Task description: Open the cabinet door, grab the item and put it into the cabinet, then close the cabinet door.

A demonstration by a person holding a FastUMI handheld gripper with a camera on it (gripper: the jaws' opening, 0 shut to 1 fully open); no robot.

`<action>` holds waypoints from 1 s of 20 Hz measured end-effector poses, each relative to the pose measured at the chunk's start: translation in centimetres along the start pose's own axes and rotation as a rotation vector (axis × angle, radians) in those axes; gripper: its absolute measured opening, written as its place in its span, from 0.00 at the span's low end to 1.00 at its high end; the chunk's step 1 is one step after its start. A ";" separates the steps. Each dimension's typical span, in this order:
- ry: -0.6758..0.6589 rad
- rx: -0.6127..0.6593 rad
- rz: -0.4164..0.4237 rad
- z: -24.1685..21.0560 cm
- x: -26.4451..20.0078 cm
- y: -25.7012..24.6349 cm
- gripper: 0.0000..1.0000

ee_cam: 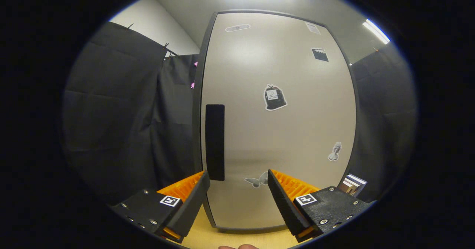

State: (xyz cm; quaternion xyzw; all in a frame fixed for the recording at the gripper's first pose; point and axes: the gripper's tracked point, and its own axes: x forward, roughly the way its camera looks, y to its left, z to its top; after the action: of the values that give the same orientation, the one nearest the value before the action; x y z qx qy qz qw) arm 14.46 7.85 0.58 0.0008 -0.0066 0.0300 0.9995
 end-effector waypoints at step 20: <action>0.055 -0.042 0.126 -0.2 3.4 3.2 0.28</action>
State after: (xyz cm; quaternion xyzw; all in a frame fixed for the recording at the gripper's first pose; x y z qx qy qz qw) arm 17.69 11.24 0.40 -0.0212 0.0200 0.0928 0.9953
